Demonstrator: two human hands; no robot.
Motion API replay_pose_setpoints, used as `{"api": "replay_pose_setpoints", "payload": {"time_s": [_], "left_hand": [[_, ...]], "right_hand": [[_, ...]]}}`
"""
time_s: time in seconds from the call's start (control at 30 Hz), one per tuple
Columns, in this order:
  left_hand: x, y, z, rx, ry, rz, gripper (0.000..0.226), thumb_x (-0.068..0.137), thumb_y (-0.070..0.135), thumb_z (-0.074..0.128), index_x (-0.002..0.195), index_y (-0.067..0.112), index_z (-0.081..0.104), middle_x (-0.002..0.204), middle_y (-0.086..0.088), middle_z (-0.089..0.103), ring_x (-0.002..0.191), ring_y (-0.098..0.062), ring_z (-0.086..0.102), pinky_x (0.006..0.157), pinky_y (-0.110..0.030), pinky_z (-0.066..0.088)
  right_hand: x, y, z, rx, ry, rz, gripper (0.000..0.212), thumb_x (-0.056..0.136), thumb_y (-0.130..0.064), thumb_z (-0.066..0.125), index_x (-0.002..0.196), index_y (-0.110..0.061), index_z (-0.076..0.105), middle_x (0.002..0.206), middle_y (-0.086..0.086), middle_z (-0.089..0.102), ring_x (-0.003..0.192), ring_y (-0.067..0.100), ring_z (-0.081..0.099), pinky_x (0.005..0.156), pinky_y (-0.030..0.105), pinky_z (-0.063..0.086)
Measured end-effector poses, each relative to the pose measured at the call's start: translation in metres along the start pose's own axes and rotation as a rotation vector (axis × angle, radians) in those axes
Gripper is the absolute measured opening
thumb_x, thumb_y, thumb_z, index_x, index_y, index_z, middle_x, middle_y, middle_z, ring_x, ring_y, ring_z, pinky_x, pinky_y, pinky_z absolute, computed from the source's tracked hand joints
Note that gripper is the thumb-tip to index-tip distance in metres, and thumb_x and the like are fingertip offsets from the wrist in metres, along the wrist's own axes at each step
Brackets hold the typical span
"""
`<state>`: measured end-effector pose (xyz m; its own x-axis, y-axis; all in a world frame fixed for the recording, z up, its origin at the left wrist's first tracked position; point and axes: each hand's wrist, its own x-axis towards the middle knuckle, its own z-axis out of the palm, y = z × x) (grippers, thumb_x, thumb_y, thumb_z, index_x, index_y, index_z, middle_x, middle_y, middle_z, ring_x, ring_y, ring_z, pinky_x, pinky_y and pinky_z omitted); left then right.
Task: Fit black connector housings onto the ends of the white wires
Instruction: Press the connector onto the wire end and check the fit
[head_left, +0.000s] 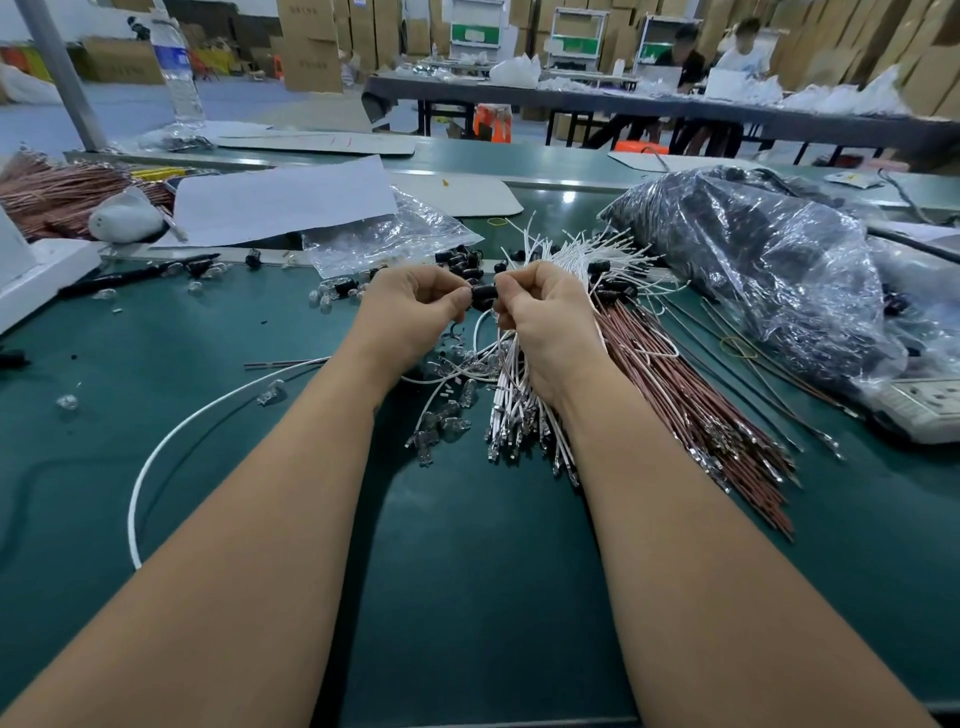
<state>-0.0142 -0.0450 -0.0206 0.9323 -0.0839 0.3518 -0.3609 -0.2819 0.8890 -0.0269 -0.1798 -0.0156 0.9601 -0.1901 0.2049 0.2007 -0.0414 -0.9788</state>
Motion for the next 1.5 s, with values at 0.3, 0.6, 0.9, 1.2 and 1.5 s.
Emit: {"api": "replay_pose_setpoints", "payload": {"time_s": [0.3,0.6,0.9,1.2,1.5], "left_hand": [[0.003,-0.003,-0.001,-0.067,0.04,-0.001,0.014,0.09,0.01,0.066,0.08,0.021,0.068,0.067,0.004,0.066,0.062,-0.003,0.059,0.067,-0.013,0.048],[0.002,0.003,0.006,-0.049,0.123,0.006,0.015,0.09,0.015,0.066,0.076,0.019,0.068,0.067,0.0,0.066,0.058,-0.004,0.055,0.059,-0.009,0.044],[0.002,0.004,0.005,-0.019,0.114,0.014,0.014,0.09,0.017,0.066,0.077,0.021,0.067,0.068,0.003,0.067,0.061,-0.002,0.059,0.063,-0.01,0.049],[0.001,0.005,0.007,-0.072,0.093,-0.039,0.015,0.091,0.021,0.065,0.076,0.019,0.067,0.066,0.001,0.065,0.052,-0.001,0.051,0.05,-0.009,0.041],[0.001,0.007,0.002,-0.124,0.154,0.092,0.009,0.085,0.004,0.07,0.085,0.013,0.069,0.046,0.012,0.049,0.041,-0.001,0.034,0.047,-0.012,0.031]], "right_hand": [[-0.002,0.003,0.0,-0.076,-0.013,-0.068,0.022,0.094,-0.004,0.059,0.074,-0.014,0.056,0.068,0.004,0.059,0.058,0.01,0.053,0.061,0.028,0.049],[0.003,0.0,-0.003,0.335,0.006,0.072,0.027,0.103,-0.016,0.043,0.088,-0.006,0.063,0.066,0.003,0.065,0.058,0.013,0.06,0.061,0.025,0.053],[0.002,0.002,0.0,0.208,0.004,0.02,0.007,0.092,-0.006,0.061,0.086,-0.01,0.062,0.073,0.005,0.067,0.059,0.01,0.063,0.062,0.022,0.053],[0.0,-0.003,0.004,0.344,0.074,0.016,0.015,0.093,0.0,0.057,0.082,-0.009,0.06,0.071,0.008,0.064,0.059,0.015,0.061,0.062,0.024,0.055],[-0.002,-0.013,-0.001,0.455,-0.042,0.125,0.015,0.097,-0.015,0.055,0.086,-0.009,0.064,0.07,0.006,0.068,0.063,0.017,0.064,0.066,0.028,0.056]]}}
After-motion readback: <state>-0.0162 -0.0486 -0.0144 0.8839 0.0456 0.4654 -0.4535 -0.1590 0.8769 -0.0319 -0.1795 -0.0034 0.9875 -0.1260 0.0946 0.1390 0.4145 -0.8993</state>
